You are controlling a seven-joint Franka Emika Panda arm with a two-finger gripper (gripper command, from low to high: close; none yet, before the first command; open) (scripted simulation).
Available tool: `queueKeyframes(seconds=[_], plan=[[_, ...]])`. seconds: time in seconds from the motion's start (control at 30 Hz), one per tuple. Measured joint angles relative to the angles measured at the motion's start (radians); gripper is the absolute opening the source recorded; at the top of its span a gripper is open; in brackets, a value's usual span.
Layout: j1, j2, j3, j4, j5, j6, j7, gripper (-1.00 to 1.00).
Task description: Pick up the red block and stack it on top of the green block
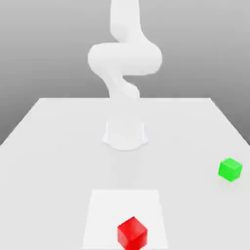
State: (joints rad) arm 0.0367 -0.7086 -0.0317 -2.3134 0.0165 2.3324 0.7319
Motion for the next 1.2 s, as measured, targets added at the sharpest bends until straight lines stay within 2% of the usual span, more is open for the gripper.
queueKeyframes(seconds=[0.43, 0.63, 0.83, 1.0, 1.03, 1.2], plan=[[0.139, 0.480, -0.113, -0.070, 0.105, 0.168, -0.369, 0.00], [0.155, 0.695, -0.113, -0.102, 0.125, 0.247, -0.518, 0.00], [0.153, 0.901, -0.112, -0.136, 0.070, 0.330, -0.612, 0.00], [0.128, 1.080, -0.079, -0.117, 0.102, 0.466, -0.657, 0.00], [0.122, 1.103, -0.072, -0.114, 0.108, 0.485, -0.662, -1.00], [0.122, 1.103, -0.072, -0.114, 0.107, 0.483, -0.661, -1.00]])
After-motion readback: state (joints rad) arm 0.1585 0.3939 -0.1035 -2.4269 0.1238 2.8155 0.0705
